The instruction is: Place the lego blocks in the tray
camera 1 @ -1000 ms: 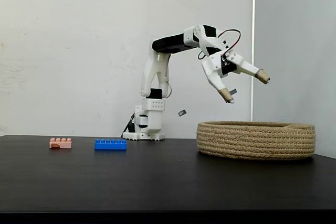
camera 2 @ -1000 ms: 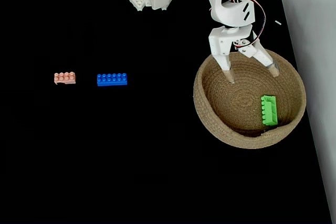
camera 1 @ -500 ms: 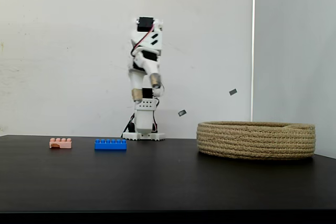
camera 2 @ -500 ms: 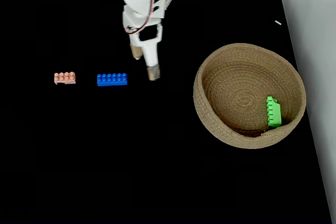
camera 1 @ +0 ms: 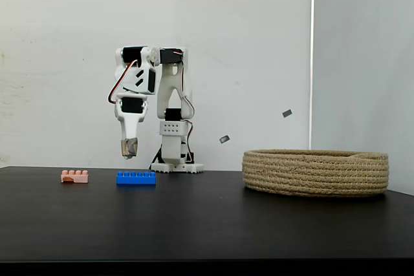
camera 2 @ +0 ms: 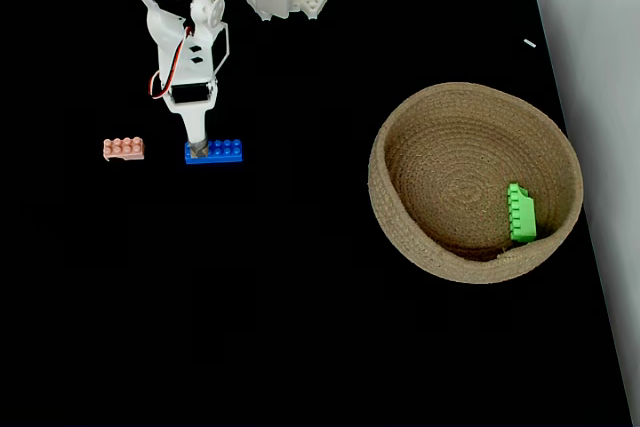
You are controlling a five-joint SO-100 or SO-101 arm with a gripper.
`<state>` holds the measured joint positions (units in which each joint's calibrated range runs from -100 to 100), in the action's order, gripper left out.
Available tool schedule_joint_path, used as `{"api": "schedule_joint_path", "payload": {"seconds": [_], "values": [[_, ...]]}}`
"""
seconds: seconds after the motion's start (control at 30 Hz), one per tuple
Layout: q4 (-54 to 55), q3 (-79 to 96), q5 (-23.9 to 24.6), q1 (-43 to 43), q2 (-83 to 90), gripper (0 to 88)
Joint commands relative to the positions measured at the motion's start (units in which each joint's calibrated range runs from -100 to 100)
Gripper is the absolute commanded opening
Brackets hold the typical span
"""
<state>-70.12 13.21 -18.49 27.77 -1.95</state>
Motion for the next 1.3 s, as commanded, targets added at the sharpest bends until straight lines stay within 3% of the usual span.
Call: {"api": "schedule_joint_path", "payload": {"seconds": [0.0, 0.7, 0.9, 0.97, 1.27], "values": [[2.9, -1.7, -0.7, -0.1, -1.1, 23.4], [10.3, 3.6, 0.0, -2.6, -5.7, 17.0], [12.8, 5.7, 0.3, -3.0, -6.1, 0.1], [12.8, 6.3, 0.2, -3.0, -6.0, 0.0], [0.4, -7.4, -2.3, -6.1, 4.0, 0.0]]}}
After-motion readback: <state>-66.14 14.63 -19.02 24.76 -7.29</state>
